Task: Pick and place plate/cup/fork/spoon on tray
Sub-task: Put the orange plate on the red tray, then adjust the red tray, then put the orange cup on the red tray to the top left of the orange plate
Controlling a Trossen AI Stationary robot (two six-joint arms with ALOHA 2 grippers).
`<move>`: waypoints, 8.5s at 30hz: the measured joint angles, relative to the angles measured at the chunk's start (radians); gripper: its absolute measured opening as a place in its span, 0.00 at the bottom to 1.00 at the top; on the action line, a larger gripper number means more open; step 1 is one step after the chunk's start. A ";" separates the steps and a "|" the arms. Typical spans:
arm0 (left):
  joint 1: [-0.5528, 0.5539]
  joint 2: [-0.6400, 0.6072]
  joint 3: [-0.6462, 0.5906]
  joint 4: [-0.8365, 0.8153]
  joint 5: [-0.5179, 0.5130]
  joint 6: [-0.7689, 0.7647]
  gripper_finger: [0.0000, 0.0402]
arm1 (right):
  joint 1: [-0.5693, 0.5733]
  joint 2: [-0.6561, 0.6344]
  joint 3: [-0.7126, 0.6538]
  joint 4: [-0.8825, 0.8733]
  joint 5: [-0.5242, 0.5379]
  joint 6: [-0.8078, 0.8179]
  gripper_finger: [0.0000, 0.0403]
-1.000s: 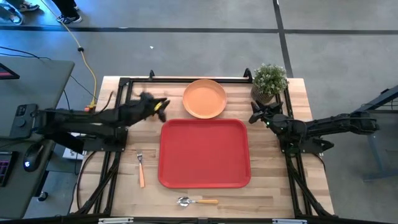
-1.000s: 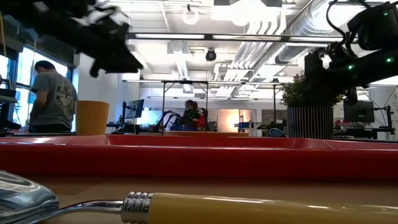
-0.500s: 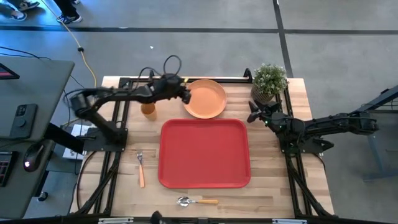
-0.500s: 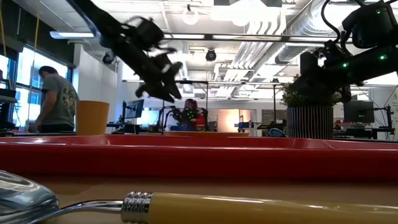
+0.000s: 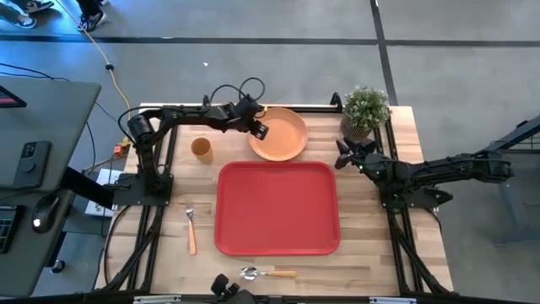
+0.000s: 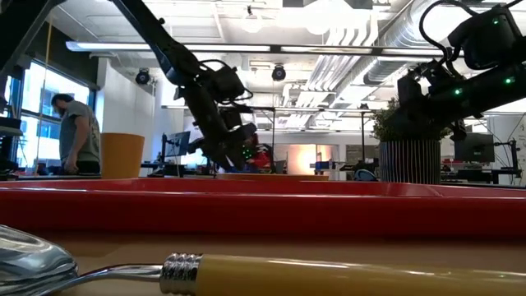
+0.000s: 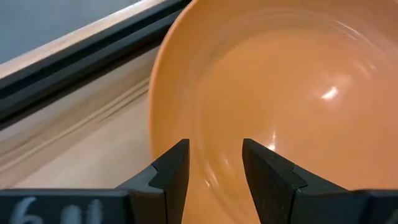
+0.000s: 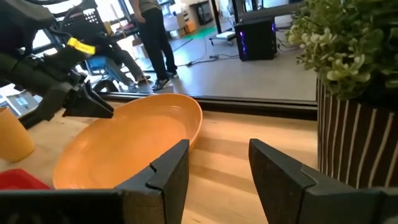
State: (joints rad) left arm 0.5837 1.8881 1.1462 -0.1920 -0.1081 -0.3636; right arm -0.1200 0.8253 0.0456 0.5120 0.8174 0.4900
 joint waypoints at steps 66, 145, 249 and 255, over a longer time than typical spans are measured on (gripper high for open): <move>-0.543 -0.029 0.057 -0.265 0.165 0.178 0.01 | 0.000 -0.003 0.002 0.128 -0.175 0.000 0.36; -0.413 -0.028 -0.024 -0.193 0.195 0.290 0.02 | 0.000 -0.002 0.002 0.113 -0.181 -0.017 0.36; -0.713 -1.287 -0.675 -0.387 -0.541 -0.179 0.25 | 0.116 1.184 1.282 -0.370 -0.432 -0.149 0.56; -0.765 -1.286 -0.675 -0.457 -0.604 -0.295 0.25 | 0.119 1.186 1.294 -0.391 -0.429 -0.156 0.56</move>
State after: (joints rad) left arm -0.1816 0.6018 0.4713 -0.6486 -0.7124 -0.6587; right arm -0.0006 2.0109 1.3396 0.1207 0.3882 0.3340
